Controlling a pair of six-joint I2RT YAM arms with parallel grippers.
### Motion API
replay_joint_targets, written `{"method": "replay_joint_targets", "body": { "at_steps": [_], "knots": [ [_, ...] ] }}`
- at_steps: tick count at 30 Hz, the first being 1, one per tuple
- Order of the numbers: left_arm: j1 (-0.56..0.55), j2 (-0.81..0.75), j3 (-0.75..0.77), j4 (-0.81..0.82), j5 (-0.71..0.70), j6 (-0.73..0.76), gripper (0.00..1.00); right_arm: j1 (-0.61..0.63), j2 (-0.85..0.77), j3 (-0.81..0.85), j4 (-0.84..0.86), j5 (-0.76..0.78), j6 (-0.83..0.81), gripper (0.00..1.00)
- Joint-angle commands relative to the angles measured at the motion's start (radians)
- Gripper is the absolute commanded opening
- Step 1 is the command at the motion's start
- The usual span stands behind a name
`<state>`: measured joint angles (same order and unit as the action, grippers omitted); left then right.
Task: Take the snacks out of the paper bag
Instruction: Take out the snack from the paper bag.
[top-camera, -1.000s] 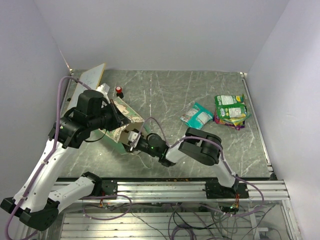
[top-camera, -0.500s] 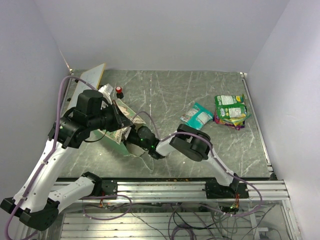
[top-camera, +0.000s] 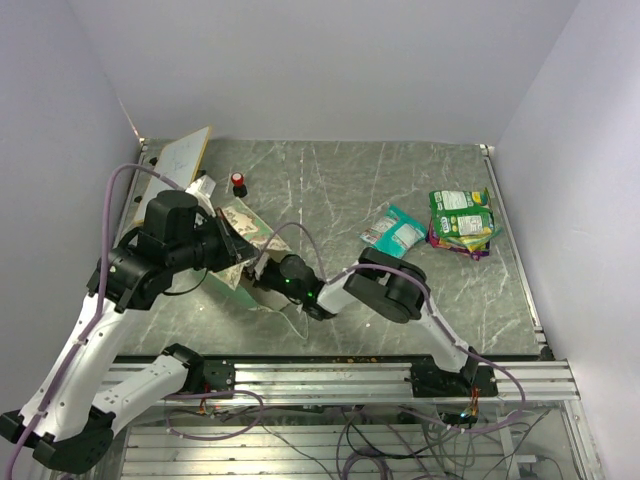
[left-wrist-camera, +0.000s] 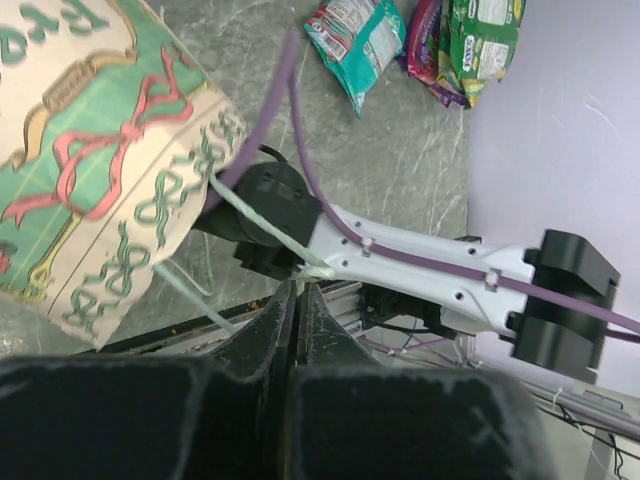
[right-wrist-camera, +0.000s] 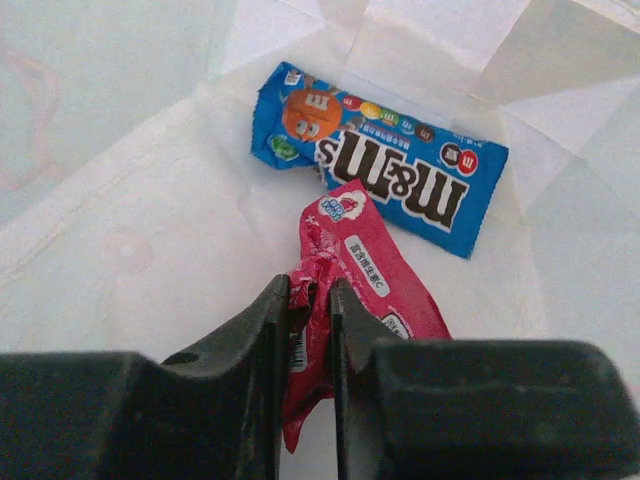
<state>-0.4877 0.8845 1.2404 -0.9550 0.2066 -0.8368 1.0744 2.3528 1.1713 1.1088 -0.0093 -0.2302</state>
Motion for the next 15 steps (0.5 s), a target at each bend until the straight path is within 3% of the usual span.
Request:
{"method": "replay_joint_targets", "body": {
  "at_steps": [1, 11, 15],
  "knots": [
    [0.003, -0.012, 0.012, -0.01, -0.067, -0.023, 0.07, 0.0, -0.107, -0.133, 0.029, -0.063, 0.019, 0.14],
    [0.003, 0.001, 0.05, -0.002, -0.126, -0.037, 0.07, 0.044, -0.419, -0.473, 0.091, -0.1, 0.083, 0.07],
    [0.003, -0.008, 0.03, 0.034, -0.13, -0.047, 0.07, 0.045, -0.585, -0.564, 0.001, -0.129, 0.074, 0.05]
  ]
}}
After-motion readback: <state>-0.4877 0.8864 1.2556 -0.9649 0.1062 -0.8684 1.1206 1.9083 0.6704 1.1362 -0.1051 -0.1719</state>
